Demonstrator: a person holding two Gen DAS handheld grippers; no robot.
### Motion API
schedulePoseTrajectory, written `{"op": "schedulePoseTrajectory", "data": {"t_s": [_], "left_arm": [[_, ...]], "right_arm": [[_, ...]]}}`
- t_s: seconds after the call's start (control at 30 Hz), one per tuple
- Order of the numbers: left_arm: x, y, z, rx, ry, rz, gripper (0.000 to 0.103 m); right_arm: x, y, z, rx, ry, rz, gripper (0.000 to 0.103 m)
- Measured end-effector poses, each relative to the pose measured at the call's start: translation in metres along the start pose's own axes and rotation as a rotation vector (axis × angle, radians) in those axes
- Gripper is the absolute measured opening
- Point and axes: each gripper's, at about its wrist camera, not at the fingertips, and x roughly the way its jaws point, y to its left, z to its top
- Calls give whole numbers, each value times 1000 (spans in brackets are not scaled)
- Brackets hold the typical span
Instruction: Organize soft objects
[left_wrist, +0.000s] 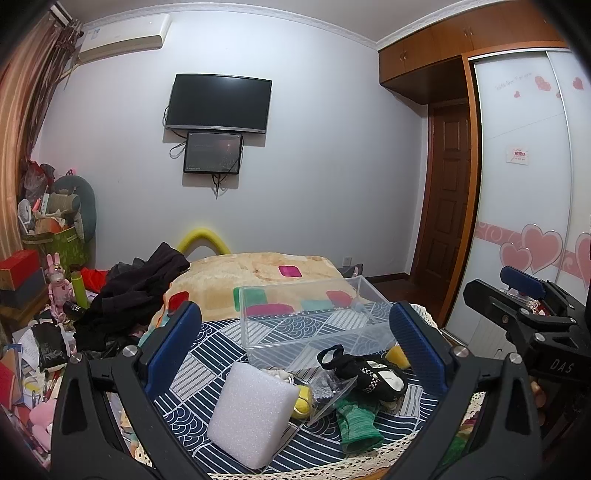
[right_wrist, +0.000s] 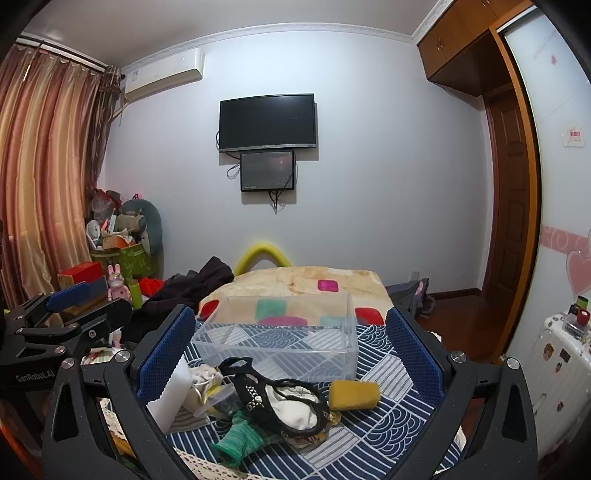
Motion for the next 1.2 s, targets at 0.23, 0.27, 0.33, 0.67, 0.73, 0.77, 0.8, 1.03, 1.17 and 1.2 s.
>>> {"op": "schedulePoseTrajectory", "data": {"t_s": [0.23, 0.27, 0.33, 0.67, 0.73, 0.77, 0.8, 1.03, 1.17, 1.2], "left_arm": [[0, -3, 3, 3, -5, -3, 103], [-1, -2, 2, 2, -4, -3, 103], [-1, -3, 2, 2, -5, -4, 103], [-5, -3, 3, 5, -13, -6, 103], [-5, -3, 3, 5, -14, -7, 103], [-5, -3, 3, 5, -14, -7, 103], [-5, -3, 3, 5, -13, -7, 103], [-4, -2, 2, 5, -11, -3, 103], [6, 5, -3, -7, 16, 9, 103], [8, 8, -5, -9, 25, 10, 103]], "right_arm": [[0, 0, 0, 0, -1, 0, 103], [0, 0, 0, 0, -1, 0, 103], [0, 0, 0, 0, -2, 0, 103], [-1, 0, 0, 1, -2, 0, 103], [-1, 0, -1, 0, -3, 0, 103], [-1, 0, 0, -1, -4, 0, 103], [0, 0, 0, 0, -3, 0, 103], [0, 0, 0, 0, -5, 2, 103], [2, -1, 0, -1, -1, -14, 103], [3, -3, -1, 2, 4, -17, 103]]}}
